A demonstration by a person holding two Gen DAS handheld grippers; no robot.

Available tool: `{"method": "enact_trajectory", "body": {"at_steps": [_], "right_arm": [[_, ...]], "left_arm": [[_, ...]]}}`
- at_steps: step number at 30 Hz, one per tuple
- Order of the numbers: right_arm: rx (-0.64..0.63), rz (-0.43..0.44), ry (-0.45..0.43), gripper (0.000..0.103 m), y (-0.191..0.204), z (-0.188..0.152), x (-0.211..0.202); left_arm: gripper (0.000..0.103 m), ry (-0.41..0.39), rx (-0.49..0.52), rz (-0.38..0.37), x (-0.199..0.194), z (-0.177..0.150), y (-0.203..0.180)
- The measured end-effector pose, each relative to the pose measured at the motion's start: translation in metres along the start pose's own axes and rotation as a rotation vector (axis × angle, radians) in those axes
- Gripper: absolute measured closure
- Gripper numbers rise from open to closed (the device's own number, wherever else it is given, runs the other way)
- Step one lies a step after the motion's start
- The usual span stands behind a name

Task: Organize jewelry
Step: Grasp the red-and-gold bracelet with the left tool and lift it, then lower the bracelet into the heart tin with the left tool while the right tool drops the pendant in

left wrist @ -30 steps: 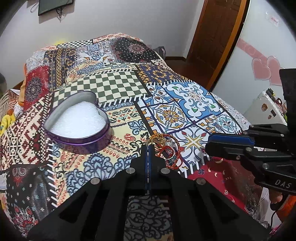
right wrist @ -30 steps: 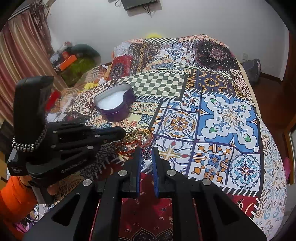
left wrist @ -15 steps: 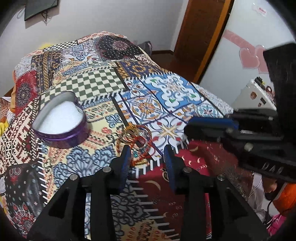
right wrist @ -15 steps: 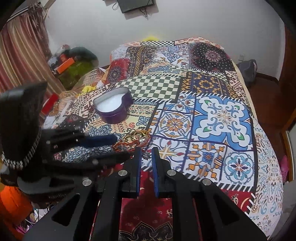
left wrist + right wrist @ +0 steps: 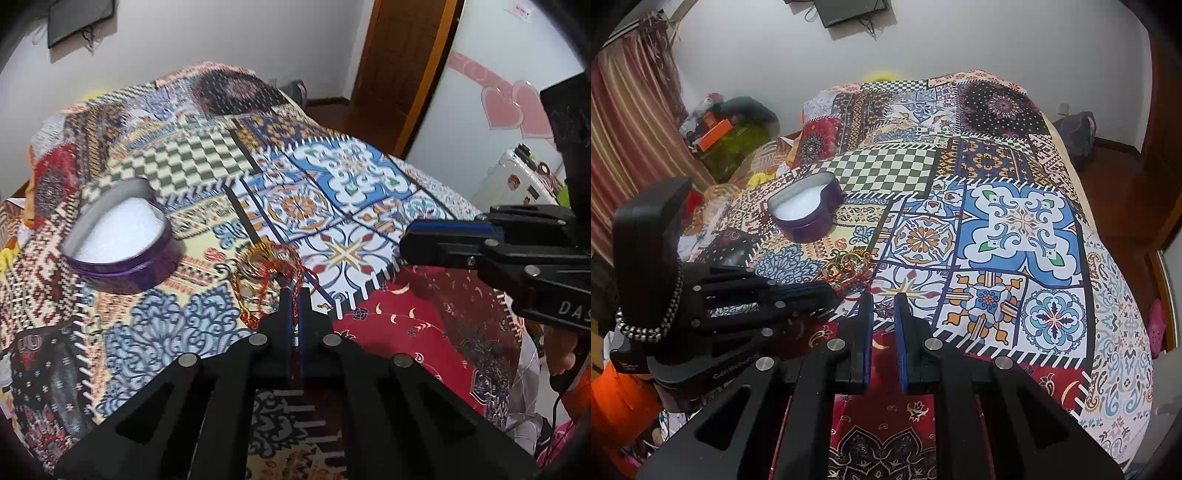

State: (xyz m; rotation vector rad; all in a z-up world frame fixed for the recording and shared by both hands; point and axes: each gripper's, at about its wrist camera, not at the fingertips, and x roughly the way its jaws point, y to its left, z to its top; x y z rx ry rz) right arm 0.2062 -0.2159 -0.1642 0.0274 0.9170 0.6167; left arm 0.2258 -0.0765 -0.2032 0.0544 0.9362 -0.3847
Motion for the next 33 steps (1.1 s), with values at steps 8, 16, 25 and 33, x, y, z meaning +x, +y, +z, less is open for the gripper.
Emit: {"method": "enact_trajectory", "body": {"at_steps": [8, 16, 25, 33], "right_arm": [[-0.014, -0.001, -0.019, 0.093, 0.009, 0.003, -0.008], [-0.03, 0.001, -0.036, 0.093, 0.021, 0.007, -0.013], [-0.077, 0.016, -0.072, 0.093, 0.048, 0.026, -0.014], [-0.12, 0.032, -0.098, 0.093, 0.069, 0.051, 0.0]], "left_arm": [[0.103, -0.104, -0.077, 0.015, -0.046, 0.007, 0.02], [0.103, -0.194, -0.132, 0.051, -0.088, 0.007, 0.042], [0.103, -0.277, -0.151, 0.118, -0.117, 0.013, 0.067], [0.103, -0.313, -0.163, 0.13, -0.119, 0.02, 0.09]]}}
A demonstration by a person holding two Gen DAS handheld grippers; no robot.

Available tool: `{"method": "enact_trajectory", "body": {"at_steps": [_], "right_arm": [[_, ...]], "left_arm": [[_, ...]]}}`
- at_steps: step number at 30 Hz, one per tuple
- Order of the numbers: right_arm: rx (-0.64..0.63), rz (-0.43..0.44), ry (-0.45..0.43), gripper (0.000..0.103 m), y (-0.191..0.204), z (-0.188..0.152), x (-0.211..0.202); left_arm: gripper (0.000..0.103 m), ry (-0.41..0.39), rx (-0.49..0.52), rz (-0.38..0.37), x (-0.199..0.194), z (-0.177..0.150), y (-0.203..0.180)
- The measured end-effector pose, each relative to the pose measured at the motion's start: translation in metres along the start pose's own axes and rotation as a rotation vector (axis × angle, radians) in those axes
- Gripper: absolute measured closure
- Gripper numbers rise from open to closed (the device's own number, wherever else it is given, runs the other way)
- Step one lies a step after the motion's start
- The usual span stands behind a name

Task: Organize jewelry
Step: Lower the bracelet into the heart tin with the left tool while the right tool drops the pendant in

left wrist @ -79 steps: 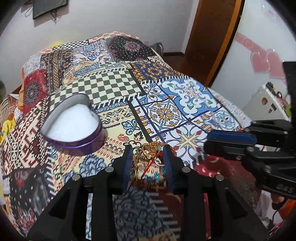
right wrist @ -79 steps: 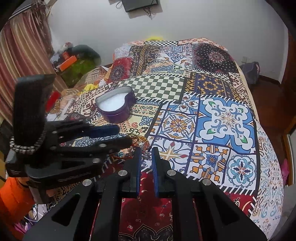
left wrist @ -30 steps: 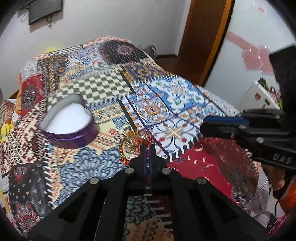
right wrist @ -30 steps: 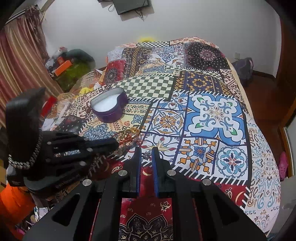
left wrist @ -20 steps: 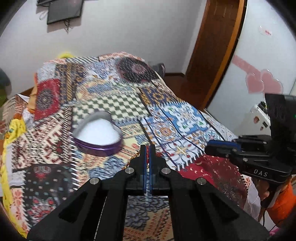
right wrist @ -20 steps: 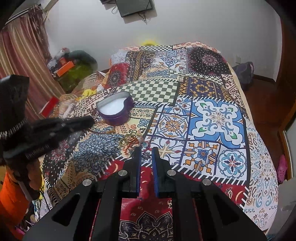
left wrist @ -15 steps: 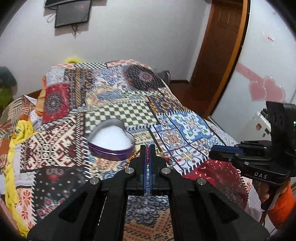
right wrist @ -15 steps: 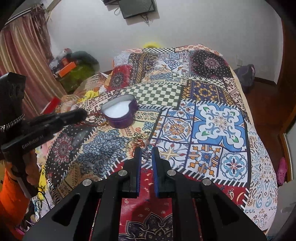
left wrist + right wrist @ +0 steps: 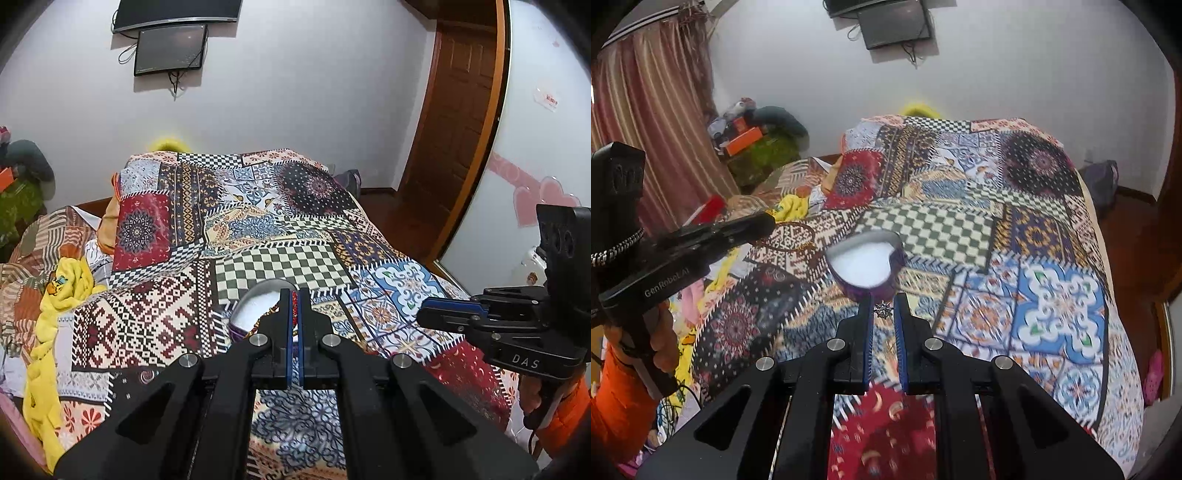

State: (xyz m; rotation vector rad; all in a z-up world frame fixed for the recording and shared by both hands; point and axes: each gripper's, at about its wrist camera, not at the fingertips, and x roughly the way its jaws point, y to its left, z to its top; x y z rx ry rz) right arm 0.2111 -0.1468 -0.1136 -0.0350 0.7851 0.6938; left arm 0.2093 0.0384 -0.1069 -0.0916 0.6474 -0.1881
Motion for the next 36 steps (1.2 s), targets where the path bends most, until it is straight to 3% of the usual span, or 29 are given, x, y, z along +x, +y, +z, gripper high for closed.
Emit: {"method": "enact_trajectory", "body": {"at_steps": [16, 26, 36], "right_arm": [[-0.079, 0.026, 0.064, 0.093, 0.01, 0.036, 0.068], [-0.116, 0.036, 0.159, 0.093, 0.006, 0.04, 0.104], [-0.161, 0.052, 0.224, 0.093, 0.012, 0.04, 0.126]], "left_arm": [[0.103, 0.035, -0.011, -0.026, 0.054, 0.007, 0.023], [0.103, 0.114, -0.045, -0.066, 0.087, -0.003, 0.033], [0.103, 0.153, -0.052, -0.096, 0.092, -0.01, 0.038]]}}
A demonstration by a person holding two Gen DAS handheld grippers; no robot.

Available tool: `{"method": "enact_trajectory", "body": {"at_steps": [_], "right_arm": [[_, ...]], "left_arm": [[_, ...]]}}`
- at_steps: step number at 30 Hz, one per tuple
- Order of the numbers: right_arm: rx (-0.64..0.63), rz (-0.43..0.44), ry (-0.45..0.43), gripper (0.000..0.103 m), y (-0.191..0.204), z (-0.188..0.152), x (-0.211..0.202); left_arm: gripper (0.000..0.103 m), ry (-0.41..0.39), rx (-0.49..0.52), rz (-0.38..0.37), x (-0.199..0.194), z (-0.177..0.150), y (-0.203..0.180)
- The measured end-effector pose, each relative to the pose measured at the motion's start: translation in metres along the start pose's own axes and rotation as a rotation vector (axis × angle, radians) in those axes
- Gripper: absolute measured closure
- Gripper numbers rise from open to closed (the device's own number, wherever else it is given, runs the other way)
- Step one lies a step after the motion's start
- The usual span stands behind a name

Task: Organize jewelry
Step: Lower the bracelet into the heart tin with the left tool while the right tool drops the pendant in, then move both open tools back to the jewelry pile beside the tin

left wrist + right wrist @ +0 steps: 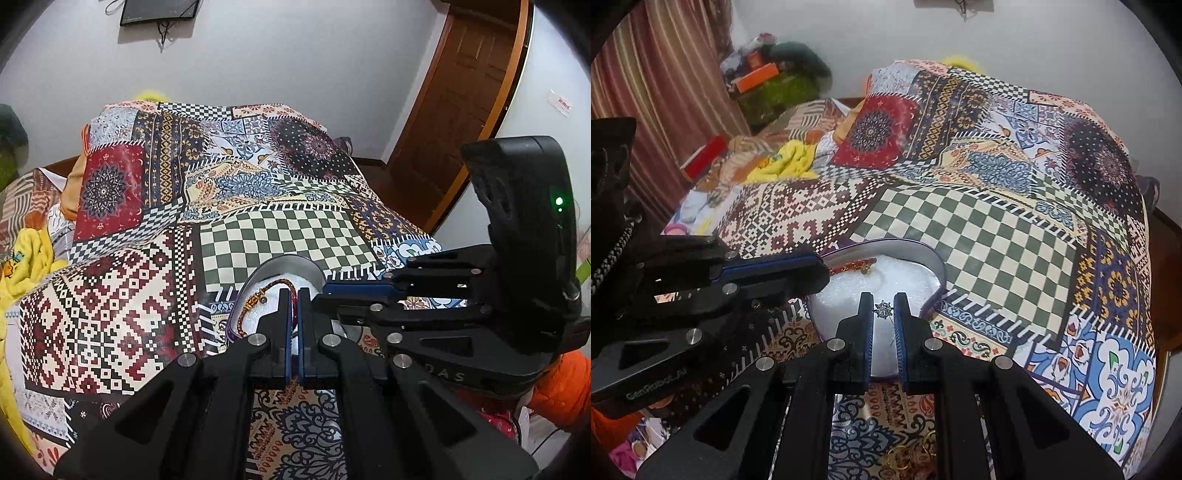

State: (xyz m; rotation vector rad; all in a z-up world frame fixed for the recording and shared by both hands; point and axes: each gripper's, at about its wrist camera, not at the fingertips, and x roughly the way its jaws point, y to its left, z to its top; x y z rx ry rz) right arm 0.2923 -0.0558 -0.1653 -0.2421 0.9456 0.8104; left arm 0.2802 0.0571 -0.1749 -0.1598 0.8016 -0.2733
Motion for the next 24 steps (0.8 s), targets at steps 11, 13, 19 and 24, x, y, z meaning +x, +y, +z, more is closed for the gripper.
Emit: {"method": "enact_trajectory", "body": {"at_steps": [11, 13, 19, 24], "right_arm": [[-0.027, -0.007, 0.048, 0.093, 0.004, 0.0, 0.01], [-0.027, -0.001, 0.054, 0.093, 0.006, 0.0, 0.009], [-0.048, -0.033, 0.052, 0.093, 0.014, -0.002, 0.004], [-0.057, -0.063, 0.033, 0.088, 0.02, -0.004, -0.009]], "left_arm": [[0.102, 0.009, 0.002, 0.016, -0.003, -0.005, 0.003], [0.102, 0.005, -0.002, 0.02, -0.006, -0.005, 0.003], [0.095, -0.001, 0.011, 0.053, -0.014, -0.007, 0.001], [0.087, -0.012, 0.009, 0.077, -0.025, -0.01, 0.001]]}}
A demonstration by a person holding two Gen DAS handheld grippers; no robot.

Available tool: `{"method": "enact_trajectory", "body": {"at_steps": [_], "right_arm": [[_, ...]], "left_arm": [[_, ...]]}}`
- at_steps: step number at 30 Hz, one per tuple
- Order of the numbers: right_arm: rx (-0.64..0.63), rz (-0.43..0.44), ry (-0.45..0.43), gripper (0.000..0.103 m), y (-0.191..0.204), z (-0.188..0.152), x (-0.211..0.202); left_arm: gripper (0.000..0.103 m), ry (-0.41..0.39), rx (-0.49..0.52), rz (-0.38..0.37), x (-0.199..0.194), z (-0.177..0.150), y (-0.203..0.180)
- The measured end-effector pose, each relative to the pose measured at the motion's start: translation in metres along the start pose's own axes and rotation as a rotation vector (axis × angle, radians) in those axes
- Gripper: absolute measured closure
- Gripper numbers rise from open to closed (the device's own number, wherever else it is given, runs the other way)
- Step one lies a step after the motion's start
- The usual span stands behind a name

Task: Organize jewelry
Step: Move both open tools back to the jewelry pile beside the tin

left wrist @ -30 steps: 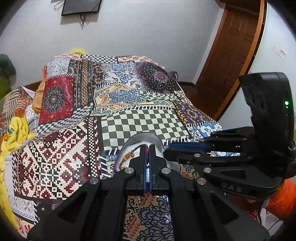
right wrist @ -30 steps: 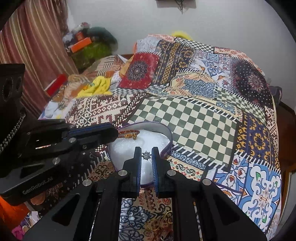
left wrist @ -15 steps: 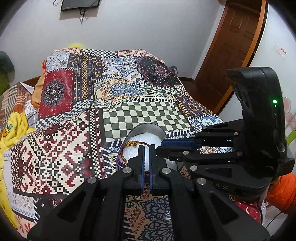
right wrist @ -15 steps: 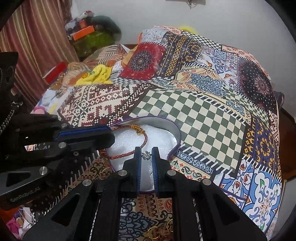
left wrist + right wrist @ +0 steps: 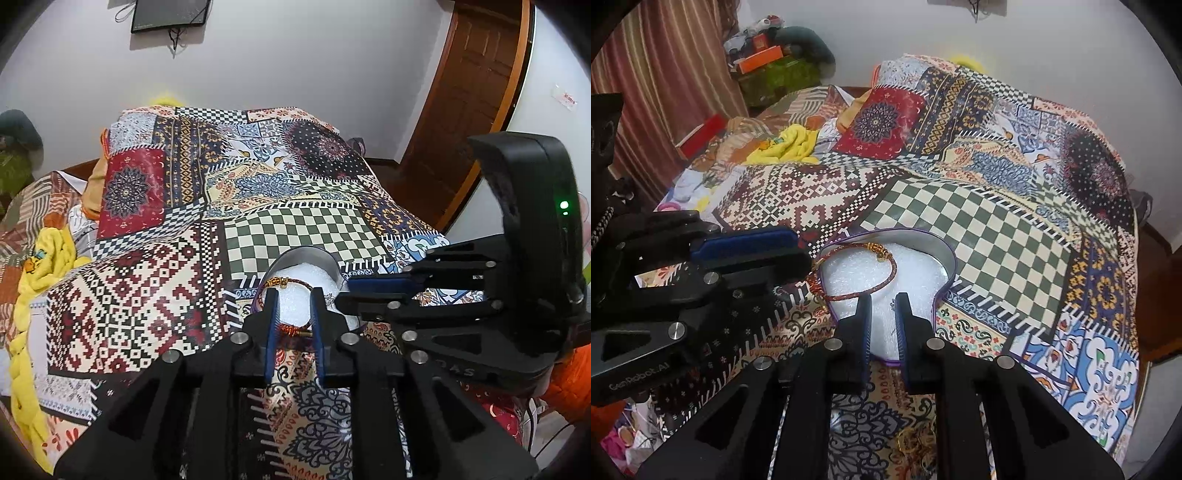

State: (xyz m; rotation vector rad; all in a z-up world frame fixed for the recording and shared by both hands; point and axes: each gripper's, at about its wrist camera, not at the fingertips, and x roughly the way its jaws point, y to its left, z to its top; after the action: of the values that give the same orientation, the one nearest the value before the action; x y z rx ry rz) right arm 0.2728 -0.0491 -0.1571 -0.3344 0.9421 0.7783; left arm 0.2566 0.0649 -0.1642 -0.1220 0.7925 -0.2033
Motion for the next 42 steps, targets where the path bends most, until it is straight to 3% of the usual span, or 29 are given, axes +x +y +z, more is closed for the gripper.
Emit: {"method": "enact_trajectory", "body": {"at_steps": [4, 6, 10, 14, 28, 42], "right_arm": [[0.003, -0.033, -0.032, 0.069, 0.004, -0.005, -0.017], [0.006, -0.055, -0.059, 0.064, 0.005, -0.008, -0.027], [0.022, -0.076, -0.089, 0.064, 0.004, -0.015, -0.045], [0.051, -0.09, -0.12, 0.064, -0.001, -0.024, -0.064], [0.145, -0.145, -0.16, 0.064, -0.032, -0.066, -0.105], [0.179, -0.141, -0.083, 0.064, -0.048, -0.106, -0.08]], "left_arm": [[0.086, -0.002, 0.004, 0.021, -0.01, -0.004, -0.004], [0.086, 0.002, 0.008, 0.026, -0.014, -0.008, -0.007], [0.085, 0.003, 0.024, 0.038, -0.024, -0.011, -0.016], [0.068, -0.013, 0.036, 0.037, -0.036, -0.014, -0.028], [0.066, 0.047, 0.07, -0.008, -0.026, -0.023, -0.073], [0.066, 0.197, 0.076, -0.038, 0.033, -0.048, -0.089]]}}
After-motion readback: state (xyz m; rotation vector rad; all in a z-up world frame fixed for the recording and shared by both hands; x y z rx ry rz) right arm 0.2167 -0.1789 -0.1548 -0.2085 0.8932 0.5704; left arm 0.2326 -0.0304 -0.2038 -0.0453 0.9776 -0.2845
